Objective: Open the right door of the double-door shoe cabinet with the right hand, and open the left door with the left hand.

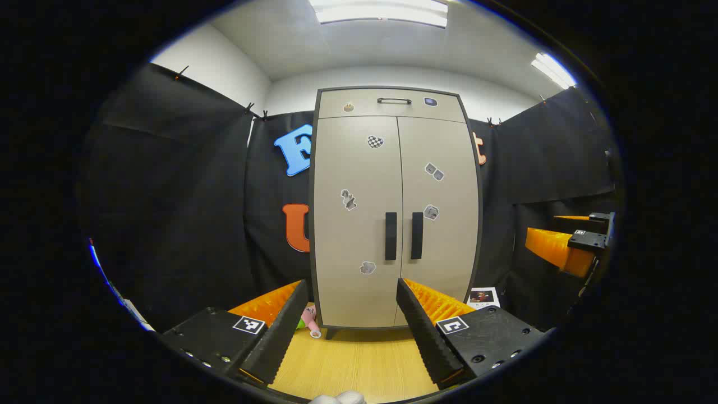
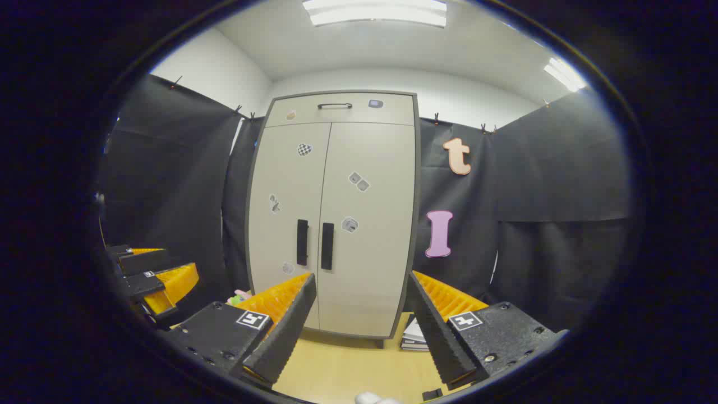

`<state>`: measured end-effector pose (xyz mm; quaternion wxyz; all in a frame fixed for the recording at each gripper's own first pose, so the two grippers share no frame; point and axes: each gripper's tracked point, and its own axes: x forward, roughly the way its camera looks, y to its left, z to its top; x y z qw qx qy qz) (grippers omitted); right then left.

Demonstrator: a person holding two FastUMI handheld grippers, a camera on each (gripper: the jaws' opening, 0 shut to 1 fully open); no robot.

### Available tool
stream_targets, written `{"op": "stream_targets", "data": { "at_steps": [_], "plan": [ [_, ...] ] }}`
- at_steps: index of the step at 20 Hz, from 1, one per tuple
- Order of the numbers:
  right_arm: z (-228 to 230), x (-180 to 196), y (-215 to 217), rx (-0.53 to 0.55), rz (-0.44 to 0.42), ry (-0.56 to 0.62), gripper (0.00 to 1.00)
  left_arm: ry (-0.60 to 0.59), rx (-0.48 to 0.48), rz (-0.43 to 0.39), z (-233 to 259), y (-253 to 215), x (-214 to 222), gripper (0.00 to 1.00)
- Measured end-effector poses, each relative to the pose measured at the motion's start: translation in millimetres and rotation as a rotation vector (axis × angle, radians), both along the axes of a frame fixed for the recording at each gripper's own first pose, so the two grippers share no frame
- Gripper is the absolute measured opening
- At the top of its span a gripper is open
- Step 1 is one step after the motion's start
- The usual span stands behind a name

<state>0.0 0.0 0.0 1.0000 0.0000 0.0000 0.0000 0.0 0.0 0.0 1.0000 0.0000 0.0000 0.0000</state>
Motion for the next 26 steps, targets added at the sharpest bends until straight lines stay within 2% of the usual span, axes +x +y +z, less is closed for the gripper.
{"op": "stream_targets", "data": {
  "at_steps": [7, 18, 26],
  "plan": [
    [-7, 0, -7, 0.026, -0.026, 0.015, 1.0, -0.033, 0.02, -0.008, 11, -2, 4, 0.95],
    [-12, 3, -5, 0.029, -0.03, 0.034, 1.0, -0.025, 0.002, 0.0, 10, 5, 7, 0.95],
    [-6, 33, 16, 0.009, -0.011, 0.031, 1.0, -0.014, -0.004, -0.012, 6, 10, -6, 0.95]
  ]
}}
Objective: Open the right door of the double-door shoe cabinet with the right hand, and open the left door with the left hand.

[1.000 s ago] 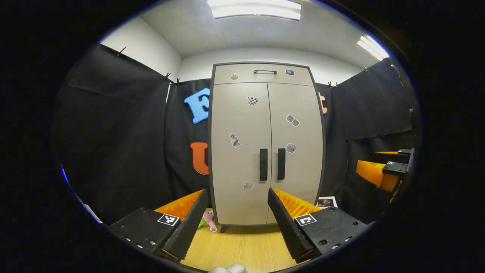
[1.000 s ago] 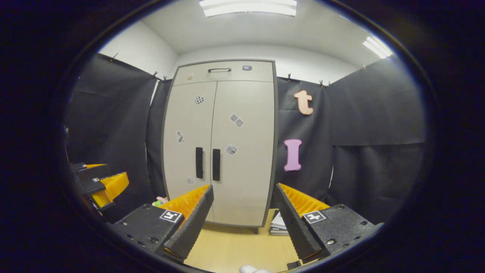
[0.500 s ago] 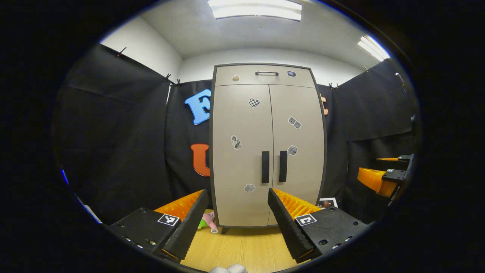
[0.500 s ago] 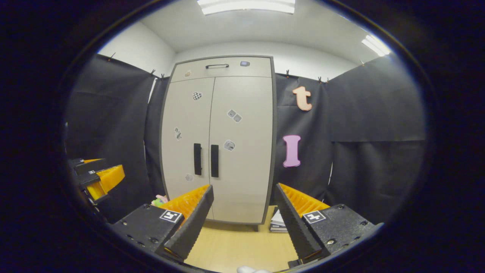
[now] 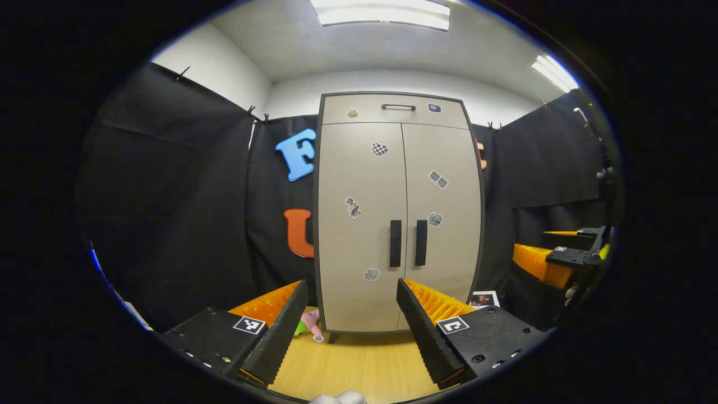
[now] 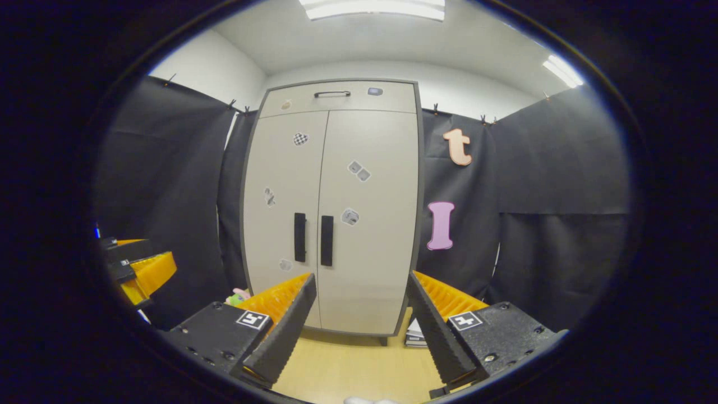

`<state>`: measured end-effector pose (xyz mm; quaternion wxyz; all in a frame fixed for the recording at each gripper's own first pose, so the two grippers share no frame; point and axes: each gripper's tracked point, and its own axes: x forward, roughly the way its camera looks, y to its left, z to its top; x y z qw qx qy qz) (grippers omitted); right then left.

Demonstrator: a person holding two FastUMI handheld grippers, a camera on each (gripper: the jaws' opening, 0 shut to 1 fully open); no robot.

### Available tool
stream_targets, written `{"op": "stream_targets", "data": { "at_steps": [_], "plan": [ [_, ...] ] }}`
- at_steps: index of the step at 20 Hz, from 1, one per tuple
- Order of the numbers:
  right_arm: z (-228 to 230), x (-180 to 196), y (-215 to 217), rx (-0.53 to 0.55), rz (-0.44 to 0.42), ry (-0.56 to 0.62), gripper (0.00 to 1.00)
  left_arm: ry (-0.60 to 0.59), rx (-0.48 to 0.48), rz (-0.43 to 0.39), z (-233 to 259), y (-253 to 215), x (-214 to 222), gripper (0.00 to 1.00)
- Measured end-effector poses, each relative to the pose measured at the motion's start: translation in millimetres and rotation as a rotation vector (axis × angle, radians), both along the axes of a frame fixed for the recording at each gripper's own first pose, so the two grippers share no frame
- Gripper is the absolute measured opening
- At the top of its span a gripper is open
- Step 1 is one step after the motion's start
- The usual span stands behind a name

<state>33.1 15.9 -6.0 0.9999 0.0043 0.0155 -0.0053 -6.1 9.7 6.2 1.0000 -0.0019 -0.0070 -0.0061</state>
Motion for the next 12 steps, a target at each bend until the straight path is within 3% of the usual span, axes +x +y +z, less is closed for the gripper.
{"op": "stream_targets", "data": {
  "at_steps": [6, 12],
  "plan": [
    [0, 59, 32, -0.002, 0.028, -0.004, 1.0, -0.002, 0.013, 0.015, -4, 10, -15, 0.95],
    [-12, 152, 63, 0.029, 0.057, 0.046, 1.0, 0.009, 0.04, 0.089, -11, 25, -22, 0.95]
  ]
}}
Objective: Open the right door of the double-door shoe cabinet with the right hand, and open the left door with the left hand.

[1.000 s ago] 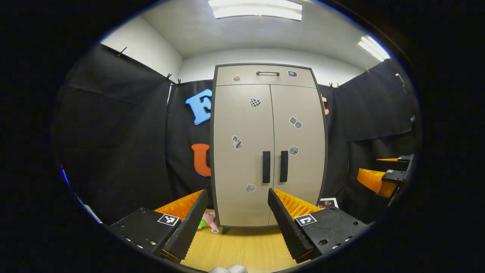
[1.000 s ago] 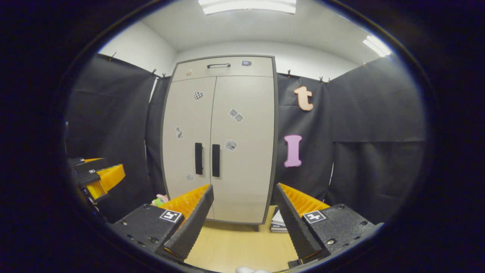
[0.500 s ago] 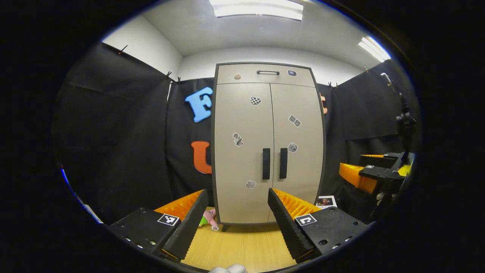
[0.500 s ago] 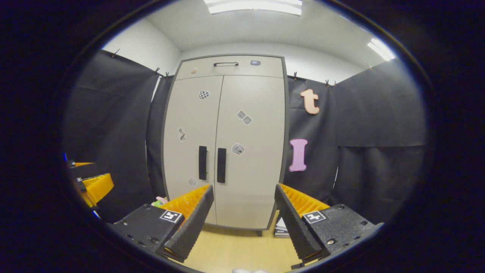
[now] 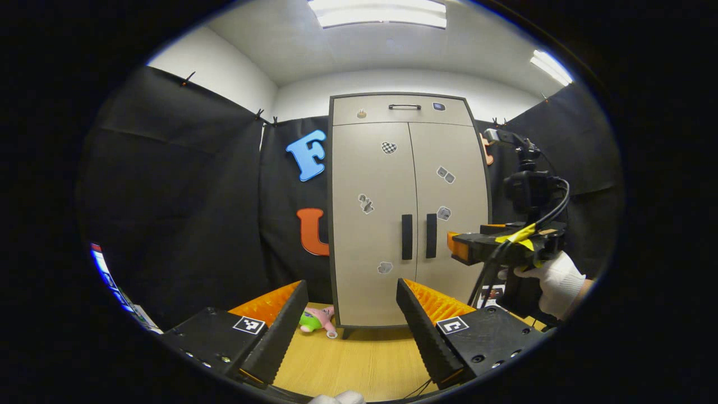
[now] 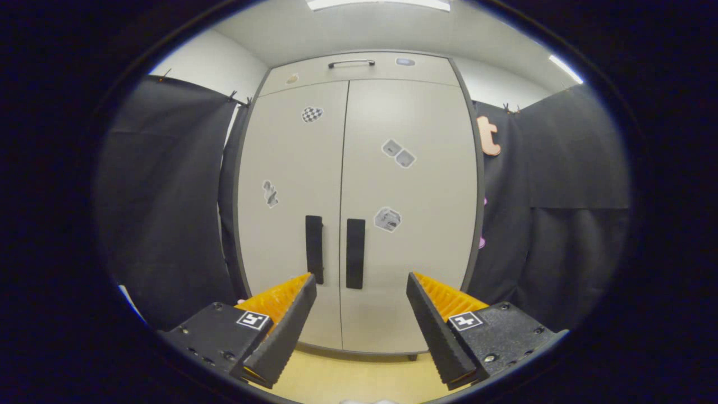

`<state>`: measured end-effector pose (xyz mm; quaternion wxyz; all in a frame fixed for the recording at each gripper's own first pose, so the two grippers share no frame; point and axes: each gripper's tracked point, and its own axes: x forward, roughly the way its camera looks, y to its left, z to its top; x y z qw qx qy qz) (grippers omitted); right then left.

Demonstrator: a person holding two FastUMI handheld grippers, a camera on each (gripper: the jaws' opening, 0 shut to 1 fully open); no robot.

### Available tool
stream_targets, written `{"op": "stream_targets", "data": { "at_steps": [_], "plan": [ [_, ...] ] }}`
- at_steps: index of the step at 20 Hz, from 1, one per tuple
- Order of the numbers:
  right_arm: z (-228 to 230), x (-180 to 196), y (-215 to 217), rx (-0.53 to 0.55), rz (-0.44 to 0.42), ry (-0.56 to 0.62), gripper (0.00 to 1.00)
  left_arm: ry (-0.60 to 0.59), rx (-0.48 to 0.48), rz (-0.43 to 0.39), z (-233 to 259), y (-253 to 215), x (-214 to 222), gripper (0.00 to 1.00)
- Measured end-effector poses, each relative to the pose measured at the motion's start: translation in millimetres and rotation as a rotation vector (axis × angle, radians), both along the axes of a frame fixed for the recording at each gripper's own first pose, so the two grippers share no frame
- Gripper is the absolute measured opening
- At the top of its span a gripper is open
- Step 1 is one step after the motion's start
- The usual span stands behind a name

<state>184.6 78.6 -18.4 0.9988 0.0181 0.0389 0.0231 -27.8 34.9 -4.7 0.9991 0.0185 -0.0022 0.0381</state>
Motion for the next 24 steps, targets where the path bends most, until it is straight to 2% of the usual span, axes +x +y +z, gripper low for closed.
{"op": "stream_targets", "data": {
  "at_steps": [4, 9, 10, 12, 13, 14, 15, 16, 17, 18, 21, 24],
  "plan": [
    [-14, 68, 7, -0.017, -0.016, 0.038, 1.0, 0.012, -0.017, 0.049, -2, 7, 0, 0.95],
    [-28, 118, 6, -0.02, -0.031, 0.073, 0.93, 0.019, -0.008, 0.113, -2, 19, 6, 0.95],
    [-28, 124, 10, -0.005, -0.027, 0.073, 0.85, 0.022, -0.008, 0.125, -2, 21, 7, 0.95],
    [-28, 132, 10, 0.014, -0.032, 0.081, 0.8, 0.026, -0.005, 0.14, -2, 24, 10, 0.95],
    [-27, 135, 11, 0.025, -0.038, 0.078, 0.72, 0.029, -0.001, 0.144, -2, 25, 11, 0.95],
    [-25, 139, 13, 0.03, -0.028, 0.08, 0.58, 0.03, 0.006, 0.148, -2, 26, 11, 0.95],
    [-25, 141, 16, 0.036, -0.017, 0.082, 0.59, 0.033, 0.011, 0.153, -2, 26, 12, 0.95],
    [-26, 145, 16, 0.04, -0.022, 0.086, 0.53, 0.035, 0.012, 0.154, -2, 26, 12, 0.95],
    [-26, 147, 16, 0.043, -0.026, 0.091, 0.54, 0.033, 0.01, 0.155, -1, 27, 13, 0.95],
    [-28, 148, 17, 0.045, -0.027, 0.095, 0.41, 0.029, 0.008, 0.157, 1, 27, 12, 0.95],
    [-28, 149, 17, 0.047, -0.044, 0.089, 0.33, 0.026, 0.003, 0.157, 2, 31, 10, 0.95],
    [-31, 148, 18, 0.068, -0.07, 0.097, 0.36, 0.018, 0.002, 0.153, 3, 33, 6, 0.95]
  ]
}}
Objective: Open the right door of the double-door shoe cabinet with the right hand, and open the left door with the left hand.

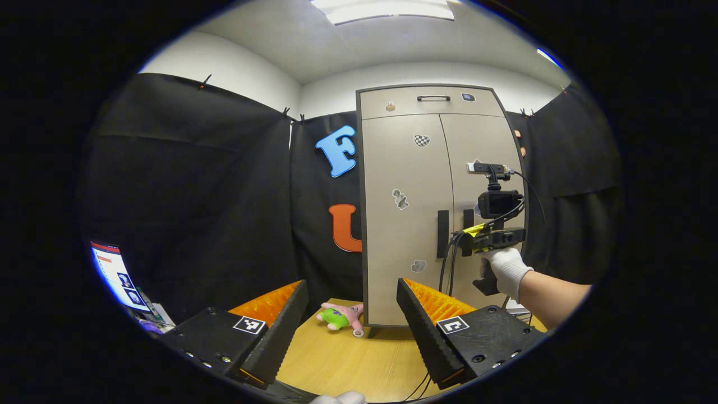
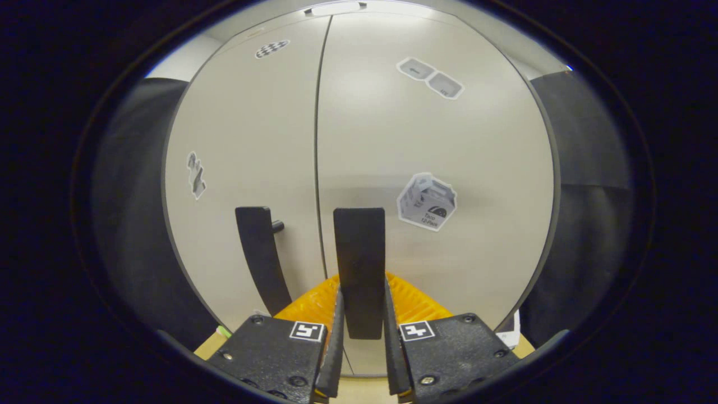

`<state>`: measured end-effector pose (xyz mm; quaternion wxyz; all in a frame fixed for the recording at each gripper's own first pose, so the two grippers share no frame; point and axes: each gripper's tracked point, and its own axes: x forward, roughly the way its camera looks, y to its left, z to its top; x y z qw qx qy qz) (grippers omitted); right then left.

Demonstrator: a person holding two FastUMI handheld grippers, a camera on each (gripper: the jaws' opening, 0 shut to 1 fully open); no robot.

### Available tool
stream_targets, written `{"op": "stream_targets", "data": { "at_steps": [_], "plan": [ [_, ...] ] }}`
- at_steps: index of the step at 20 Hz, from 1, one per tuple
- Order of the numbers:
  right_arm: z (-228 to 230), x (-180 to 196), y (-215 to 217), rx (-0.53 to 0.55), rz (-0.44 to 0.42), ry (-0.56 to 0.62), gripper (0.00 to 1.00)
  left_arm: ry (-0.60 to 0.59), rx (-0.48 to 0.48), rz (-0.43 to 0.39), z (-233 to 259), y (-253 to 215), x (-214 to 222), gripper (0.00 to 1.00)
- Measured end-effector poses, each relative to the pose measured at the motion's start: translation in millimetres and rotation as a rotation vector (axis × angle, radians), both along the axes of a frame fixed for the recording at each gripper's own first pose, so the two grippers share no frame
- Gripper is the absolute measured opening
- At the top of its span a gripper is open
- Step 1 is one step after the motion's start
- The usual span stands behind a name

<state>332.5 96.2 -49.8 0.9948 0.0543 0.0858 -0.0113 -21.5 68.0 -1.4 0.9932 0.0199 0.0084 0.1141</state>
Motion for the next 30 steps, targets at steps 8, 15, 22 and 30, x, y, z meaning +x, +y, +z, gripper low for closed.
{"op": "stream_targets", "data": {
  "at_steps": [8, 15, 22, 30],
  "plan": [
    [-1, -10, -4, -0.014, 0.04, 0.013, 0.23, -0.01, -0.008, -0.025, 3, 5, -16, 0.95],
    [-2, -25, -15, -0.023, 0.042, 0.008, 0.22, -0.017, -0.031, -0.084, 2, 1, -28, 0.95],
    [0, -39, -28, -0.029, 0.046, 0.011, 0.19, -0.033, -0.044, -0.172, 6, -20, -34, 0.95],
    [0, -50, -41, -0.031, 0.005, 0.006, 0.16, -0.026, -0.053, -0.237, 5, -35, -40, 0.95]
  ]
}}
